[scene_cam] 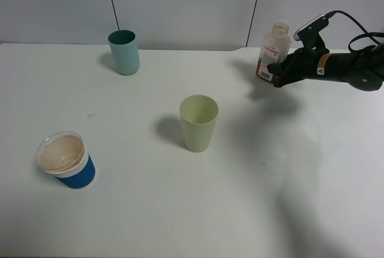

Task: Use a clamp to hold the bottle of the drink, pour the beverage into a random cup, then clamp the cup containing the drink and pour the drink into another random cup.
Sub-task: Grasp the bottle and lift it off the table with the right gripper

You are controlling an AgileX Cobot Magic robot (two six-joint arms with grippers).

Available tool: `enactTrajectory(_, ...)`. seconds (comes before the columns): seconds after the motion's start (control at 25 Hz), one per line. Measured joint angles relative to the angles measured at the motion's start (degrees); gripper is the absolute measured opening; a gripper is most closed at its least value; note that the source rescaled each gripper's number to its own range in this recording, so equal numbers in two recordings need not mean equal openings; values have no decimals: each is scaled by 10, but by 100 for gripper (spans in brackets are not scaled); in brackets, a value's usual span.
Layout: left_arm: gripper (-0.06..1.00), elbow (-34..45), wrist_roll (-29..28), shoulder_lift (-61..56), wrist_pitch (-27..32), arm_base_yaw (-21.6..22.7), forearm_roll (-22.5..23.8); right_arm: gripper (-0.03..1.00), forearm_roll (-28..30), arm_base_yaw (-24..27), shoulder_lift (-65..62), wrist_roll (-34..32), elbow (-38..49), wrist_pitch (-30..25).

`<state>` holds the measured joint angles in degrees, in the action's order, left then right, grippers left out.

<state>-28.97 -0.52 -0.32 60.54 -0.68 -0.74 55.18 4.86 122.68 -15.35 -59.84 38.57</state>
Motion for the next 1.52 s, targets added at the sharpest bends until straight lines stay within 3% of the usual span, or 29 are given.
enactTrajectory(0.56, 87, 0, 0, 0, 0, 0, 0, 2, -32, -64, -32, 0, 0, -70)
enactTrajectory(1.2, 87, 0, 0, 0, 0, 0, 0, 2, -58, -111, -99, -2, 0, -99)
enactTrajectory(1.52, 87, 0, 0, 0, 0, 0, 0, 2, -77, -166, -106, -6, 0, -111)
